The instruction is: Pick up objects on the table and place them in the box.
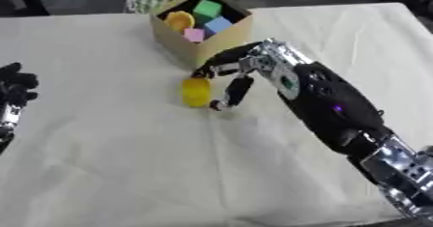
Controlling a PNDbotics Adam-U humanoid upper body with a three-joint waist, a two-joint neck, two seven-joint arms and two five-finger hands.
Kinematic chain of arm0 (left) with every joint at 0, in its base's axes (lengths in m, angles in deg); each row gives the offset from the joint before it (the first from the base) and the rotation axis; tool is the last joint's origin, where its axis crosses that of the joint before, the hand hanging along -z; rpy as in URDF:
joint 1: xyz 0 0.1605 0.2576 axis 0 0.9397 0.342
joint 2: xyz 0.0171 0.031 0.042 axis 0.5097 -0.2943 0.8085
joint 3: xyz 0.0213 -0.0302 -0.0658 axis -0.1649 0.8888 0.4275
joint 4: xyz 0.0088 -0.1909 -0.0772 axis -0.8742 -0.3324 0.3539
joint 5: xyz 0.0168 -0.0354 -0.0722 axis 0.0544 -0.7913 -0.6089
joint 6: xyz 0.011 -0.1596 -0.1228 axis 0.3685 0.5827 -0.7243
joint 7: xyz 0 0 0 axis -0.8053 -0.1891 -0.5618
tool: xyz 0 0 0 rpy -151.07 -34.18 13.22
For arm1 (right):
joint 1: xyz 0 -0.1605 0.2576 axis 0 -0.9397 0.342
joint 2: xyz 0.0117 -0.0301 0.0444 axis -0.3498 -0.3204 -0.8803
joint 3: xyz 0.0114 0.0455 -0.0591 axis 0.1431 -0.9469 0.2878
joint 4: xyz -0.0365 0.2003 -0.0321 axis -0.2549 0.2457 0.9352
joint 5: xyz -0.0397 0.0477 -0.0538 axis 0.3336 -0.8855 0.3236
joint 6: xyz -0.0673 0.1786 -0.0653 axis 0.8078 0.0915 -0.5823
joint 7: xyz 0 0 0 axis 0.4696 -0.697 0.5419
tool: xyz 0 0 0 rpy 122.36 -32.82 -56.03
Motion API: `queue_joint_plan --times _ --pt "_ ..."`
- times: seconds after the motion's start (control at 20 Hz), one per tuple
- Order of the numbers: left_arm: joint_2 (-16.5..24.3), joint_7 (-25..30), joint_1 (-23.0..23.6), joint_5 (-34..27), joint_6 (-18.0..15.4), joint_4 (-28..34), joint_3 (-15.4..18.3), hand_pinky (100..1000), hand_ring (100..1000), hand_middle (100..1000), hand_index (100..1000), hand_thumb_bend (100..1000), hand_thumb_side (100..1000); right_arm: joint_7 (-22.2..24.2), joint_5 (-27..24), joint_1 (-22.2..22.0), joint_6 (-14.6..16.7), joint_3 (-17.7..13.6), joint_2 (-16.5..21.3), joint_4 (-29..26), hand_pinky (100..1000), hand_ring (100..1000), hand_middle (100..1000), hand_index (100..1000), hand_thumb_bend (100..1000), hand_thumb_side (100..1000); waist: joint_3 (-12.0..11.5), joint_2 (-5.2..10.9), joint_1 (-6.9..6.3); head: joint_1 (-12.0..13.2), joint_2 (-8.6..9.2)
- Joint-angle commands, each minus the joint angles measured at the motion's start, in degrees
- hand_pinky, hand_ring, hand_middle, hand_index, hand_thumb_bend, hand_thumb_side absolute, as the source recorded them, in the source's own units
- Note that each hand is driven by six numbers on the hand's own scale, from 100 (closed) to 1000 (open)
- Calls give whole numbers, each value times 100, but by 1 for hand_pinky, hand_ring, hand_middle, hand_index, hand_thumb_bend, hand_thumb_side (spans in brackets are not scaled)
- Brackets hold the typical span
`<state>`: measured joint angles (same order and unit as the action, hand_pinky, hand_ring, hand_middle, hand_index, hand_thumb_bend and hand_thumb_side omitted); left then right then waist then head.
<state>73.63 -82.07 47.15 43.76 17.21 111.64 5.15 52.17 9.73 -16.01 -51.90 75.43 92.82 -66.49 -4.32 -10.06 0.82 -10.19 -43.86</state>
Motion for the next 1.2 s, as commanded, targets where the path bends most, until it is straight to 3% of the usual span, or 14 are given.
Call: queue_joint_plan --times 0.05,0.1,0.35,0.65,0.9,1.2 --pt "93 16 -71 -21 -6 70 16 783 795 723 898 232 676 -550 289 111 -65 -135 4 62 738 757 636 819 205 298 -3 152 -104 -6 -26" --pt "93 17 -71 -21 -6 70 16 783 795 723 898 231 676 -783 353 100 -84 -157 -5 84 714 713 552 737 196 247 -2 152 -102 -6 -26" --pt "95 17 -80 -24 -7 68 19 783 795 724 898 229 676 -2065 463 102 -138 -211 1 29 621 575 361 538 139 100 4 154 -99 5 -26" --pt "92 16 -85 -24 -8 61 19 783 795 724 898 228 676 -3292 44 149 -391 -220 60 -156 530 478 252 426 100 100 9 157 -100 7 -26" --pt "95 13 -80 -22 -7 60 19 783 795 724 898 227 676 -3407 -540 232 -628 -207 165 -364 514 466 237 413 100 100 4 161 -94 9 -26" --pt "100 13 -75 -27 -8 67 21 783 794 725 898 227 675 -3377 -850 419 -922 -356 221 -489 502 459 234 412 100 100 -16 177 -97 16 -26"
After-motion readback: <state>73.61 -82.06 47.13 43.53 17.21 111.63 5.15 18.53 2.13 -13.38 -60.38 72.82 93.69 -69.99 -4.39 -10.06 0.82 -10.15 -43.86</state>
